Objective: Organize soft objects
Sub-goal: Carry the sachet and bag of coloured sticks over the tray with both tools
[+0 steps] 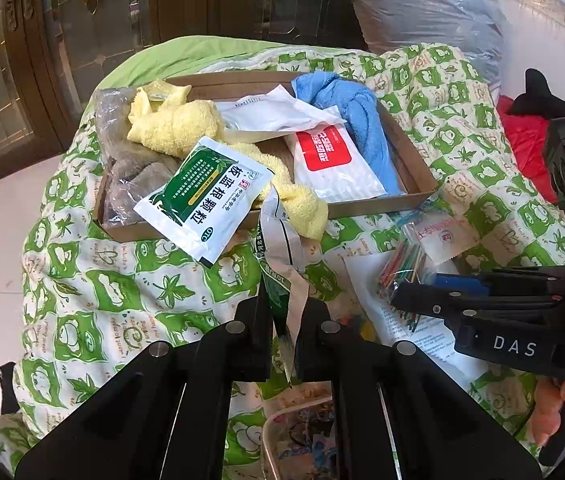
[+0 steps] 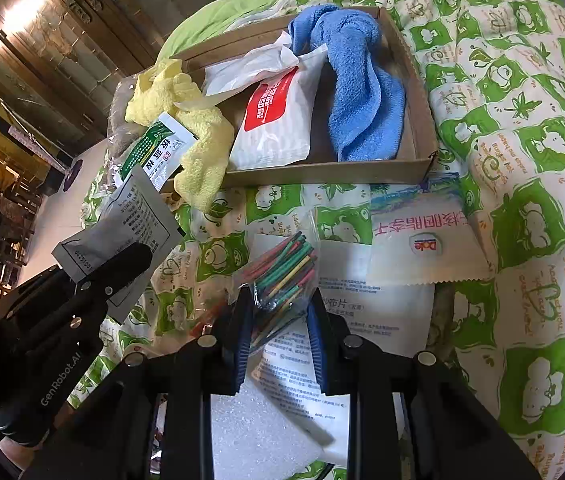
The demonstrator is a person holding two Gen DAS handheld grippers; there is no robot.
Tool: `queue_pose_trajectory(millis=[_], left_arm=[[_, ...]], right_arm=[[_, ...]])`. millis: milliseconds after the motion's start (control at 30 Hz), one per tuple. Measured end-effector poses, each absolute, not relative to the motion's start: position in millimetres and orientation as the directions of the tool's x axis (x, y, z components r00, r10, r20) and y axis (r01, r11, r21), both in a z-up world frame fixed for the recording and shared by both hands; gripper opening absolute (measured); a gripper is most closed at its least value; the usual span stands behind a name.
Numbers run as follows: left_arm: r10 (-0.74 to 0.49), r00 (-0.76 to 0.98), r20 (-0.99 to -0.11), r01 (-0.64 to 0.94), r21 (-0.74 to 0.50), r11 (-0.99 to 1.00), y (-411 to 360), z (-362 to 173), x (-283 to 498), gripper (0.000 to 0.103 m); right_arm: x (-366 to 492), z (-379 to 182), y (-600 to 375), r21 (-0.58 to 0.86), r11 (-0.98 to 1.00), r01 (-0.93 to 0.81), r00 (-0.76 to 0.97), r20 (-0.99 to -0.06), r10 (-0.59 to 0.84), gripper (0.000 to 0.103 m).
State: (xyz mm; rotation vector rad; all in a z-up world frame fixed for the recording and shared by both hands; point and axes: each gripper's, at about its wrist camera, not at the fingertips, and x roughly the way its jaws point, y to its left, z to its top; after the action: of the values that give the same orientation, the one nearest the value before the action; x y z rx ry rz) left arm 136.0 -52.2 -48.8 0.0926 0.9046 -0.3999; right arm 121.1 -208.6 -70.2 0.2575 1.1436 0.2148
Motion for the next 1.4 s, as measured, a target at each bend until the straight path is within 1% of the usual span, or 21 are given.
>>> queue_pose_trajectory(millis=[333, 500, 633, 1167, 1400], left_arm=[[-0.288, 0.563, -0.775, 0.373, -0.072, 0.925, -52, -46, 135, 0.007], [-0.27, 0.578, -0.77, 0.368, -0.049, 0.928, -51, -45, 134, 0.007], [-0.262, 0.585, -0.767, 0.367, -0.038, 0.93, -51, -44, 134, 0.007], [-0.249, 0.608, -0.754, 0.359, -0.019, 0.933, -51, -41, 132, 0.007], [-0.26, 0.63, -0.732, 0.334, -0.047, 0.941, -40, -31, 133, 0.007]], right_arm=[[124, -73, -203, 0.299, 0.954, -0.027, 0.396, -0.873, 0.285, 0.025], [121, -63, -201, 0.221, 0.975, -0.032, 0.445, -0.87, 0.212, 0.025], [121, -58, -200, 0.192, 0.981, -0.036, 0.467, -0.864, 0.186, 0.025], [120, -57, -203, 0.195, 0.98, -0.035, 0.47, -0.862, 0.188, 0.025], [119, -53, -205, 0.199, 0.98, -0.032, 0.481, -0.856, 0.189, 0.025]])
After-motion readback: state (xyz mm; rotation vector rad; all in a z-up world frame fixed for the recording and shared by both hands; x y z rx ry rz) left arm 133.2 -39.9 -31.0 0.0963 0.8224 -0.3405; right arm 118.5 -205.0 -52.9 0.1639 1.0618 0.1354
